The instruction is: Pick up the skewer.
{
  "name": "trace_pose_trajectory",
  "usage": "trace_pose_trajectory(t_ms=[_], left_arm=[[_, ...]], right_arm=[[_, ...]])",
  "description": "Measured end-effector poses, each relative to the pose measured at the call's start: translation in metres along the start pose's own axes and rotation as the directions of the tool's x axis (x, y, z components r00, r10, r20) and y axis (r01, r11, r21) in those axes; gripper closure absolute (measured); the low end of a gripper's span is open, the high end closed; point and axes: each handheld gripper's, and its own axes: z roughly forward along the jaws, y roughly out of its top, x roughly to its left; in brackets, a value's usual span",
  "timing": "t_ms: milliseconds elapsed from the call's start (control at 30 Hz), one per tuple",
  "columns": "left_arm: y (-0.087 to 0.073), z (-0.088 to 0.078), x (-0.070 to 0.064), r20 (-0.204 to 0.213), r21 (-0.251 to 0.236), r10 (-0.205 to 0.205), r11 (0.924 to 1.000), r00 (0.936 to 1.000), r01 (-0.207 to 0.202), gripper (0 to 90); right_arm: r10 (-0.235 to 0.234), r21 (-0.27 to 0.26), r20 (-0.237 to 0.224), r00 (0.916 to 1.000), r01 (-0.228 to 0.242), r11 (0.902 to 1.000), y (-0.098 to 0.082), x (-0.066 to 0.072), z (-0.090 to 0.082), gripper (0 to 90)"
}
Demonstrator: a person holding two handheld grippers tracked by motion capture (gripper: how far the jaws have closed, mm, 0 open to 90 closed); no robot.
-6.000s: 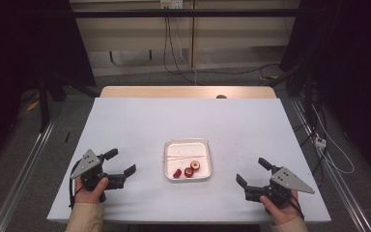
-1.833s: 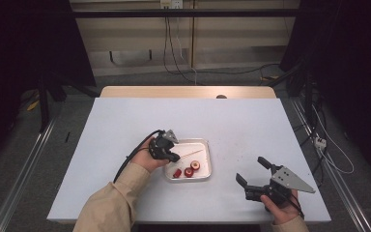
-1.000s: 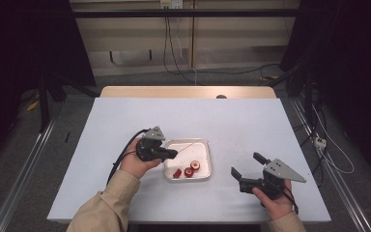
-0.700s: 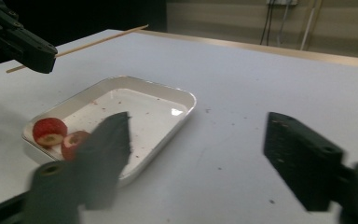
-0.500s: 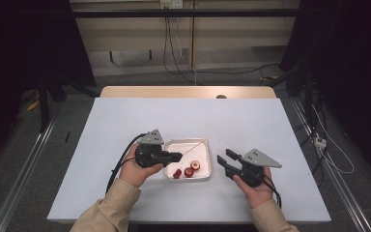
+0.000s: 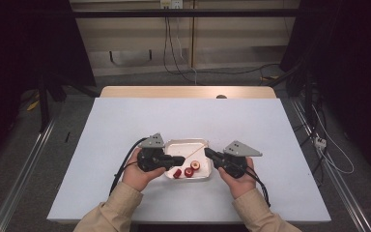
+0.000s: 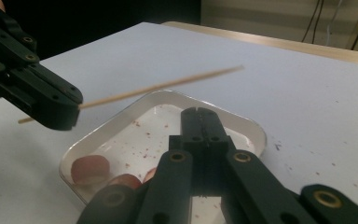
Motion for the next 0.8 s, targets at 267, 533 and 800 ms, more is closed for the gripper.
trace_pose_trajectory(t_ms=[267,533,800], left_arm=[[-0.003,0.005,-0.001,-0.007,0.051,0.004,0.9987,1.0000,-0.003,89.1],[-0.003,0.004,-0.002,-0.014,0.084,-0.030,0.9960,0.9995,0.031,89.2],[-0.005,0.003,0.000,-0.033,0.093,-0.049,0.9943,0.9983,0.051,89.3]], right_arm=[[-0.008,-0.015,-0.027,0.9996,0.007,0.9999,0.010,0.008,0.006,90.0],[-0.028,-0.030,-0.067,0.9974,0.026,0.9992,0.022,0.018,0.009,90.0],[-0.052,-0.042,-0.096,0.9940,0.049,0.9979,0.028,0.027,0.012,90.0]])
